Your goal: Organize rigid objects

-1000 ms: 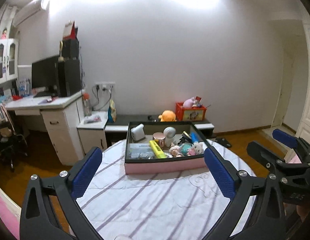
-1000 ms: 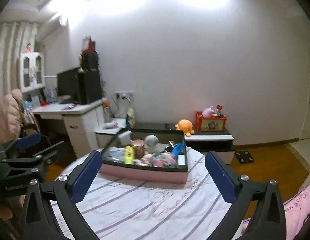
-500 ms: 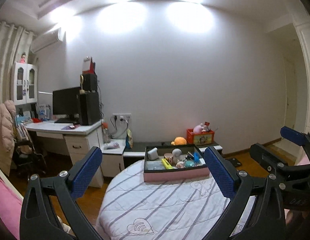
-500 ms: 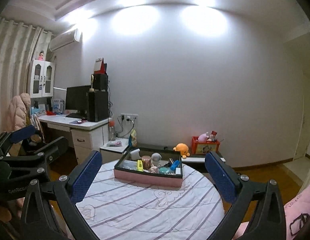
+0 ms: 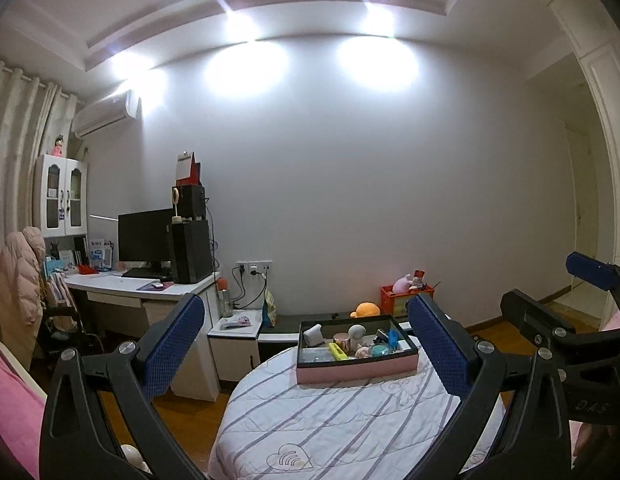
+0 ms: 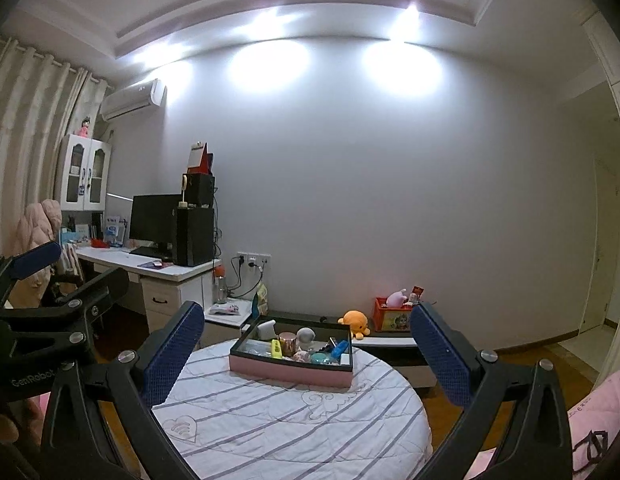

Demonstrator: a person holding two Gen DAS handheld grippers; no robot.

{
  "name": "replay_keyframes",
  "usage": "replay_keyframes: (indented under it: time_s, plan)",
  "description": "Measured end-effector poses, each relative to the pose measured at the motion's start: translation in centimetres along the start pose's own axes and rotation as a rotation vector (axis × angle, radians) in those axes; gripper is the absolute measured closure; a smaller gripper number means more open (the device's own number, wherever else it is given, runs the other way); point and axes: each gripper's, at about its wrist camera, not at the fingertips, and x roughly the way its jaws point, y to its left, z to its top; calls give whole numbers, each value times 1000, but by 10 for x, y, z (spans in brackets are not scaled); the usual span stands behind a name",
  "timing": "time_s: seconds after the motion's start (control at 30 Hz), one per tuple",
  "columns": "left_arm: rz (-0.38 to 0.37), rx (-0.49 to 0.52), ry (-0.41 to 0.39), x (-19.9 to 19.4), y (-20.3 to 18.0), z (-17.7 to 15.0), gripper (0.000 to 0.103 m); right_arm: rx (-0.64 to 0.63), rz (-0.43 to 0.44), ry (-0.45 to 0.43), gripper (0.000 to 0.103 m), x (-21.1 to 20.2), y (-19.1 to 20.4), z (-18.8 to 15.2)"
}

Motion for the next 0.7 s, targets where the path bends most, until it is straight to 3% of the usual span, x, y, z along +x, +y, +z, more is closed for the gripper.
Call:
replay_keyframes:
  time_s: [0.7]
  plan:
    - [16,9,-21,-14,-2,2,0,2,11,-18,0,-6,0,-3]
